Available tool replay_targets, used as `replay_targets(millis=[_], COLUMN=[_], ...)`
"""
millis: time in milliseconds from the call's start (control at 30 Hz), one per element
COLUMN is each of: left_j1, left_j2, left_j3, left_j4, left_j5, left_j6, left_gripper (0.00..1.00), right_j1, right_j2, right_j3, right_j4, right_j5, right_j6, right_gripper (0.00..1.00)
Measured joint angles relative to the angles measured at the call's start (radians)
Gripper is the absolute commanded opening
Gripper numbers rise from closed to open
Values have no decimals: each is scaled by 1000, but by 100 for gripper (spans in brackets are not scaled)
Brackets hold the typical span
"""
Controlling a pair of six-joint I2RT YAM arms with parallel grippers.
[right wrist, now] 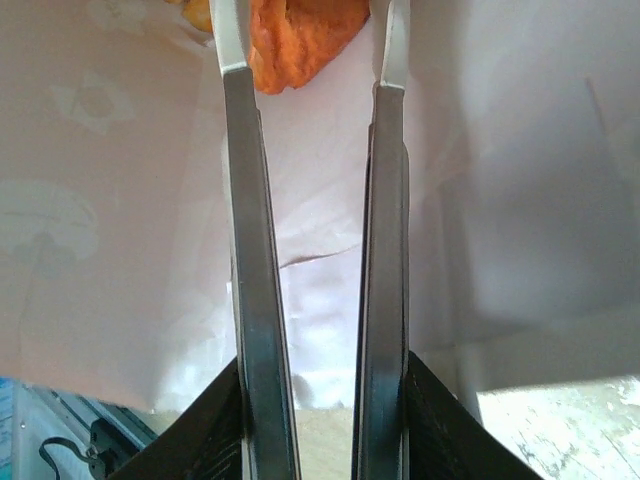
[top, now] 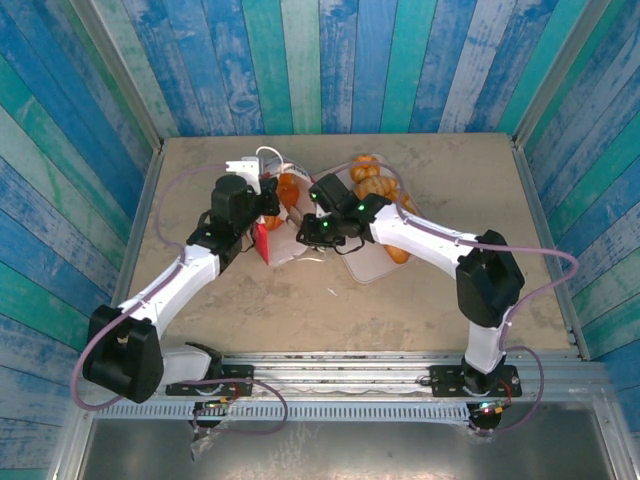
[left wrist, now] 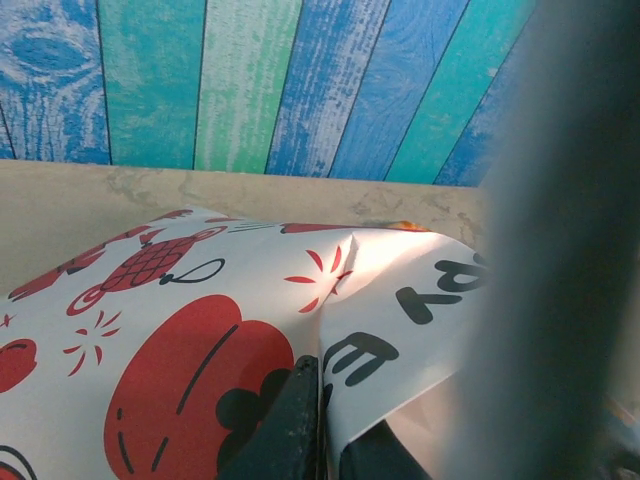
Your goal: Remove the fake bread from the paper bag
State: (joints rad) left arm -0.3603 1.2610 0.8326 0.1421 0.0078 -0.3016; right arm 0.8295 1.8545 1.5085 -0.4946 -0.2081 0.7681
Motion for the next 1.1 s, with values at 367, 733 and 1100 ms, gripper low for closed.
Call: replay_targets(millis=[367, 733, 1100], left_j1=[0, 0, 0], left_j2=[14, 43, 104], left_j3=[0, 14, 58], left_j4=[0, -2, -2], left_j5=[-80, -122, -168], left_j6=[-24, -40, -41], left_gripper=[8, 8, 8], right_j1=[20, 26, 27], right_j2=[-126, -256, -381], right_j3=[-7, -90, -184], right_j4=[-75, -83, -102], right_j5=[2, -32, -35], right_j6=[-67, -94, -104], right_gripper=[19, 19, 19])
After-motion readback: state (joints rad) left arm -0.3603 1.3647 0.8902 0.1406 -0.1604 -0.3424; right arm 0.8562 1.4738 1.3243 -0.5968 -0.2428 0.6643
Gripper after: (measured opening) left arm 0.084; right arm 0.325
